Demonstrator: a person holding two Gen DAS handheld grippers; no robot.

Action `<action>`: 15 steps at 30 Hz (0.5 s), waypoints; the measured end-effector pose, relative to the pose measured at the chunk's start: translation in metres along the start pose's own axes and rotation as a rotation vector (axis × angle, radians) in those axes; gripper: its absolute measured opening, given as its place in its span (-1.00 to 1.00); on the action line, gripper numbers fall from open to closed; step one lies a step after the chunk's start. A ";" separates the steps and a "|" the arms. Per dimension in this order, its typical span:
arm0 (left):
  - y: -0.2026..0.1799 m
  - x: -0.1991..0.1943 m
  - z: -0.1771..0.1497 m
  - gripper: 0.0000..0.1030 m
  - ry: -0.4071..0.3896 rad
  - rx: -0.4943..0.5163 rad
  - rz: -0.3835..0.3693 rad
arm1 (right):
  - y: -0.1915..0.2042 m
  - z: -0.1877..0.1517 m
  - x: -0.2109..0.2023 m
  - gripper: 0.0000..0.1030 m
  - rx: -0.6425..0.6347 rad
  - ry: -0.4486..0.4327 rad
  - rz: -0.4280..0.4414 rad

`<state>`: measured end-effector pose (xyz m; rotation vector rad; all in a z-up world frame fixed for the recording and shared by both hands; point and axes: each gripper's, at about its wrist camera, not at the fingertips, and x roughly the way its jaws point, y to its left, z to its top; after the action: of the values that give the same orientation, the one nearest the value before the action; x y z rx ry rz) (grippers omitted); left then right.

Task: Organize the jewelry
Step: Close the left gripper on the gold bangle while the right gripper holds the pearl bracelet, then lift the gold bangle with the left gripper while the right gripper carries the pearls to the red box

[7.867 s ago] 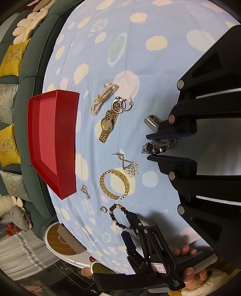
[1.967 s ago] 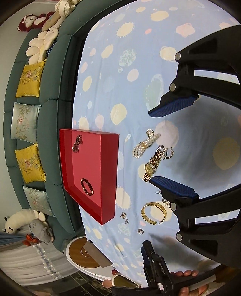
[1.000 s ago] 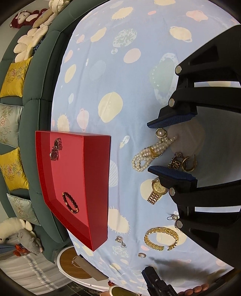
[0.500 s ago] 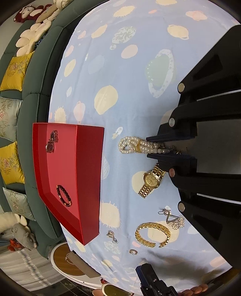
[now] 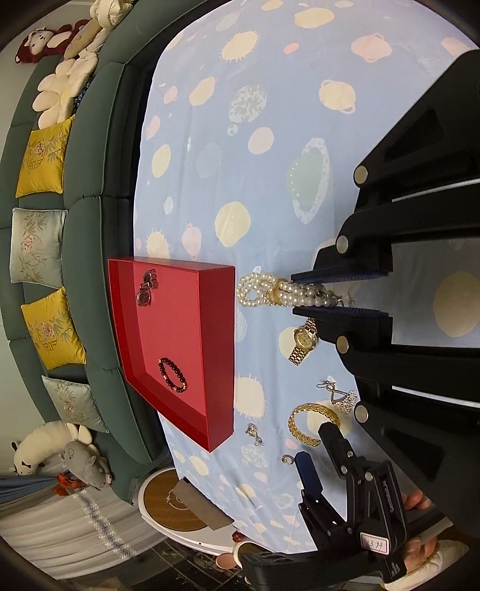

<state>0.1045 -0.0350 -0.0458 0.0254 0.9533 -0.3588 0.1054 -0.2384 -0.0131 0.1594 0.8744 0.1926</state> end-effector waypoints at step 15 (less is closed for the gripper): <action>-0.004 0.012 -0.009 0.07 -0.015 0.060 0.090 | 0.007 -0.005 0.002 -0.79 -0.018 0.015 0.012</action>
<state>0.1026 -0.0408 -0.0600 0.1199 0.9235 -0.3040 0.1023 -0.2305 -0.0163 0.1461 0.8870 0.2133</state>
